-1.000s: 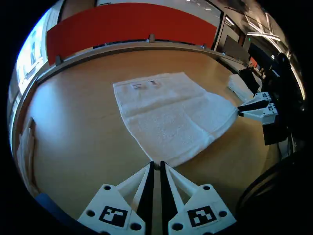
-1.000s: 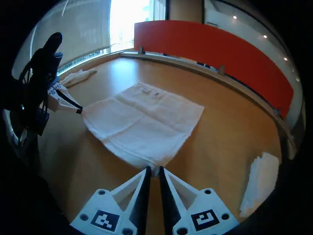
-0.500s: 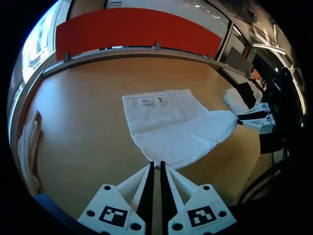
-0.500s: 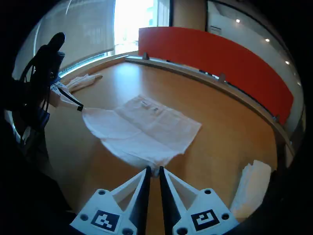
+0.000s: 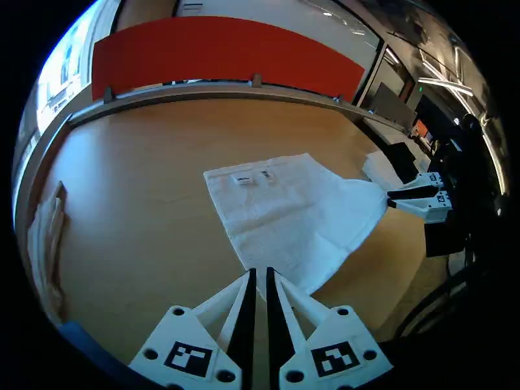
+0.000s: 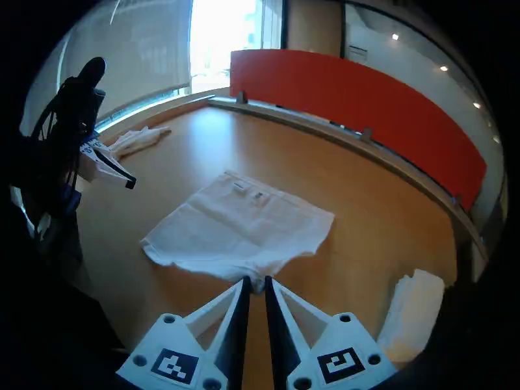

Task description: Fold towel

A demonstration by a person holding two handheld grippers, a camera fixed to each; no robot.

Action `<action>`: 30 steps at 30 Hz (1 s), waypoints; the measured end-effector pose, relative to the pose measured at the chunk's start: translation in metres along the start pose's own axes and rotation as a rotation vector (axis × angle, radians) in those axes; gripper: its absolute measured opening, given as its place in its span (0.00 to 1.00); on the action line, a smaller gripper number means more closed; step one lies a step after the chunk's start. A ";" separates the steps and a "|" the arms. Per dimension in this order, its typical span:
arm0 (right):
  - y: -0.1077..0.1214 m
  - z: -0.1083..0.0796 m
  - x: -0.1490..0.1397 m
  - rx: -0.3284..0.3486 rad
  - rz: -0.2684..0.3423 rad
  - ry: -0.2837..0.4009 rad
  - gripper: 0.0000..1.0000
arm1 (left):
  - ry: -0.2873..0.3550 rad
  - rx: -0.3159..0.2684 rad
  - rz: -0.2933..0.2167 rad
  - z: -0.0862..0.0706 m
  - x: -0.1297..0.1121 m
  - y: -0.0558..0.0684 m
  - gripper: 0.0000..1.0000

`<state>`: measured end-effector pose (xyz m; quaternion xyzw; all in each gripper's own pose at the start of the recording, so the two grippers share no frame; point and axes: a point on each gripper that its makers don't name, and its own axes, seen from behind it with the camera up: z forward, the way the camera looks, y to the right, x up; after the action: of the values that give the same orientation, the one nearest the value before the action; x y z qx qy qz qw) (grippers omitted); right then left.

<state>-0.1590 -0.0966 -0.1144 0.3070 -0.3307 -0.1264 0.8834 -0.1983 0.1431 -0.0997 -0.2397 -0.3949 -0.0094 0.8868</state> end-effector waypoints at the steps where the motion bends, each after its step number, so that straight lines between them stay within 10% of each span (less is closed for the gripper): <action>1: 0.000 0.000 -0.001 0.000 0.000 -0.001 0.17 | -0.001 0.001 0.004 0.001 0.000 0.000 0.10; 6: -0.001 0.002 -0.004 0.002 0.000 -0.007 0.17 | -0.017 0.017 0.025 0.005 -0.004 -0.002 0.14; 12: -0.001 0.002 -0.007 0.005 0.005 -0.010 0.17 | -0.030 0.010 0.032 0.007 -0.007 0.000 0.65; 30: -0.002 0.005 -0.014 0.005 0.003 -0.018 0.17 | -0.077 -0.015 0.088 0.027 -0.043 0.012 0.66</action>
<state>-0.1724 -0.0942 -0.1196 0.3075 -0.3392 -0.1272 0.8799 -0.2439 0.1579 -0.1192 -0.2636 -0.4178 0.0362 0.8687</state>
